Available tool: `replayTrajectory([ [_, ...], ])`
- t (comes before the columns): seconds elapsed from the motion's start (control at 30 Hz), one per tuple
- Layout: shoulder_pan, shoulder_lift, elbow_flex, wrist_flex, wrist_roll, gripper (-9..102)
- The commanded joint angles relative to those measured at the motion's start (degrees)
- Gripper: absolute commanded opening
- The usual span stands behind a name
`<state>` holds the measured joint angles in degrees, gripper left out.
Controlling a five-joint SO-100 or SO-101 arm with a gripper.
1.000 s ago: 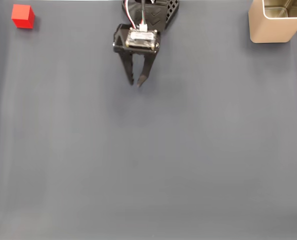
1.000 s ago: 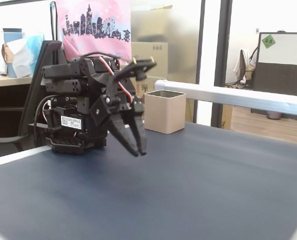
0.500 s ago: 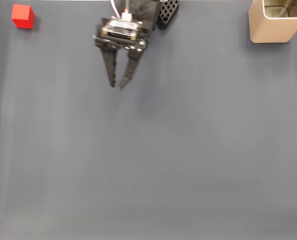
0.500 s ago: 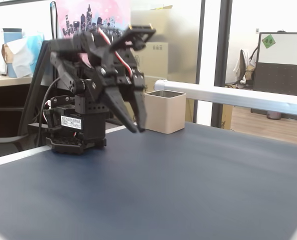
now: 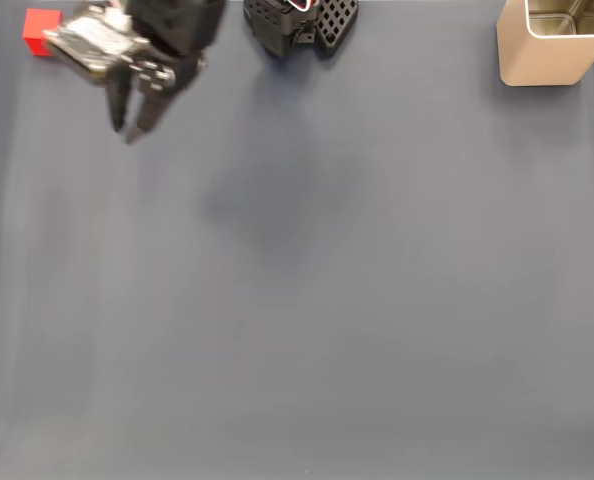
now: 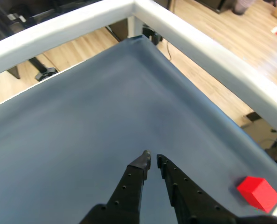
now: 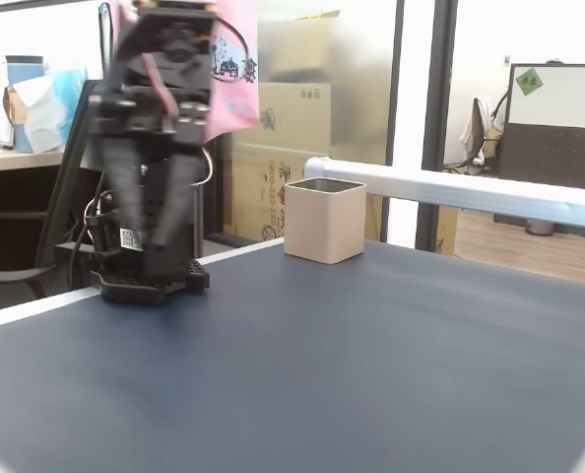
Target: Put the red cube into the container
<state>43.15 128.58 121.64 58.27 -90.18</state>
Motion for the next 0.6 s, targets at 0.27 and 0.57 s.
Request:
replayTrajectory([
  [0.27,18.98,-8.44,-13.71,10.63,2.64,1],
  [0.57,31.2,-15.64,-20.21,11.6,1.93,3],
])
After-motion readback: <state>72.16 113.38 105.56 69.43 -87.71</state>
